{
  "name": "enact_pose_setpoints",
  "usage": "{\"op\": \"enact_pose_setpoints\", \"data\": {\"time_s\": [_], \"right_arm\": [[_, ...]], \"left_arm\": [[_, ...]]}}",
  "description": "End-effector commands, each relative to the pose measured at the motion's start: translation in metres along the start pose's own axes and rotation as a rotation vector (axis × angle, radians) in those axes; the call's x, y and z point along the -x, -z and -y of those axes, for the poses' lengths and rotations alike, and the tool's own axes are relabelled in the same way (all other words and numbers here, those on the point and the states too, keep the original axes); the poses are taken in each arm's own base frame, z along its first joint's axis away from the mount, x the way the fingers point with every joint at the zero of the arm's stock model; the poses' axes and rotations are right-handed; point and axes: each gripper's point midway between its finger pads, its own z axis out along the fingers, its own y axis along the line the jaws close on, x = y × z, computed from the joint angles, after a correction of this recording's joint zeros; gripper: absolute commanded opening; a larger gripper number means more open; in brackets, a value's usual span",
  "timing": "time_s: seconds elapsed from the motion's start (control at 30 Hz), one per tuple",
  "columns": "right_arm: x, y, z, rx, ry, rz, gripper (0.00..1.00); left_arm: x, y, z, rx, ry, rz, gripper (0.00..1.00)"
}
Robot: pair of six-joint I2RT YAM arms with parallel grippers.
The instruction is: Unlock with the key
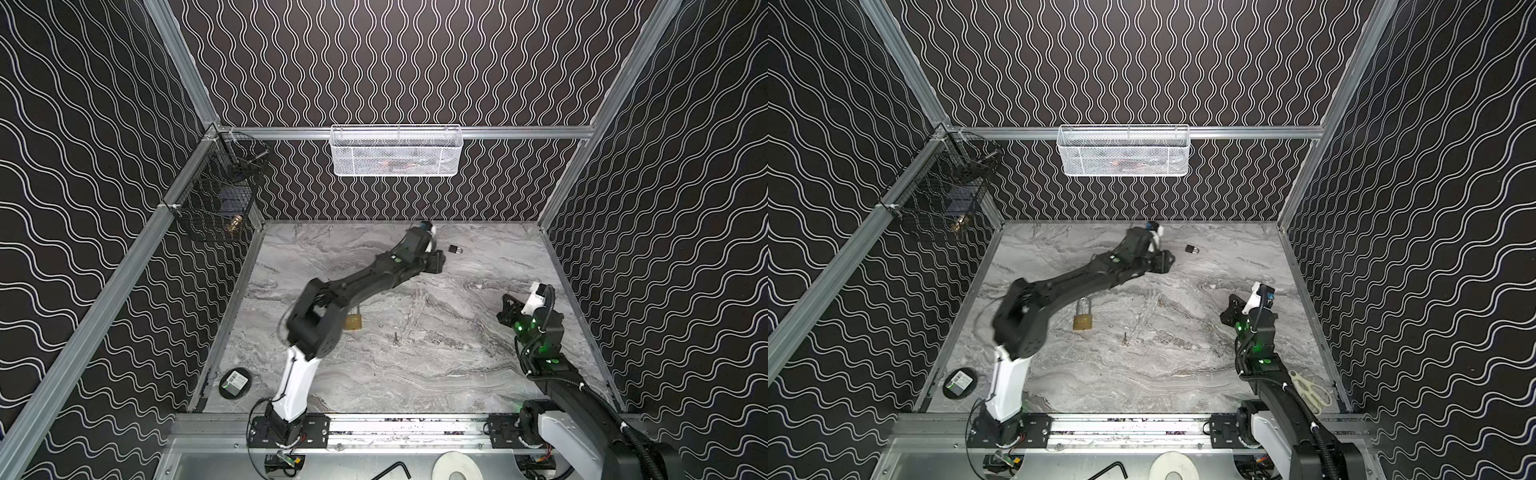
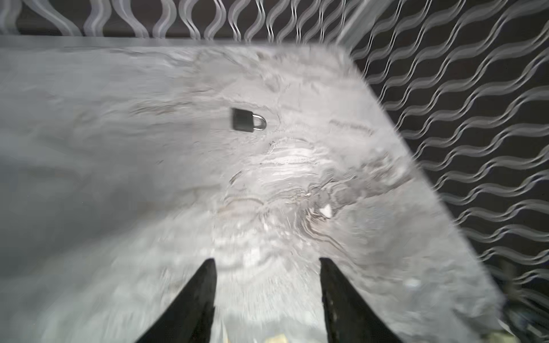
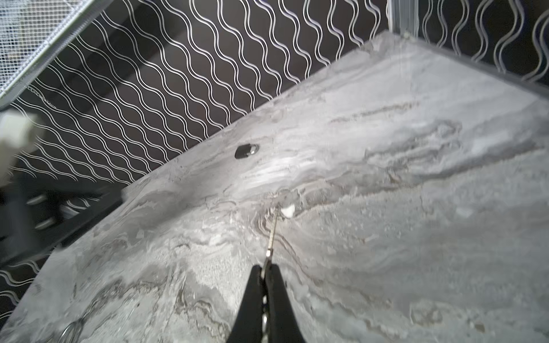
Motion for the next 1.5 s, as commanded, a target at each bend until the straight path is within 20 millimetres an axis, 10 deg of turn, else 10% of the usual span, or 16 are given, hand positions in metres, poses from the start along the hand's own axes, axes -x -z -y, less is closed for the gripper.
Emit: {"op": "enact_pose_setpoints", "data": {"time_s": [0.0, 0.3, 0.43, 0.77, 1.07, 1.23, 1.47], "right_arm": [[-0.005, 0.000, -0.003, 0.065, -0.063, -0.004, 0.00], [-0.018, -0.011, -0.003, 0.096, -0.066, -0.043, 0.00], [-0.018, -0.011, -0.003, 0.099, -0.066, -0.042, 0.00], [-0.023, -0.013, 0.000, 0.096, -0.078, -0.046, 0.00], [-0.019, -0.009, -0.010, 0.146, -0.086, -0.034, 0.00], [-0.018, -0.006, -0.011, 0.157, -0.099, -0.027, 0.00], [-0.021, -0.006, -0.011, 0.161, -0.105, -0.033, 0.00]], "left_arm": [[-0.026, -0.043, -0.012, 0.023, -0.210, -0.116, 0.58], [0.006, -0.111, -0.015, -0.091, -0.197, 0.255, 0.66], [0.000, -0.136, -0.045, -0.066, 0.046, 0.230, 0.98], [-0.029, -0.176, -0.082, -0.218, 0.408, 0.143, 0.99], [-0.060, -0.187, -0.034, -0.253, 0.491, 0.064, 0.99], [-0.106, -0.192, -0.058, -0.053, 0.661, 0.004, 0.99], [-0.101, -0.192, -0.017, -0.173, 0.555, 0.019, 0.99]]}}
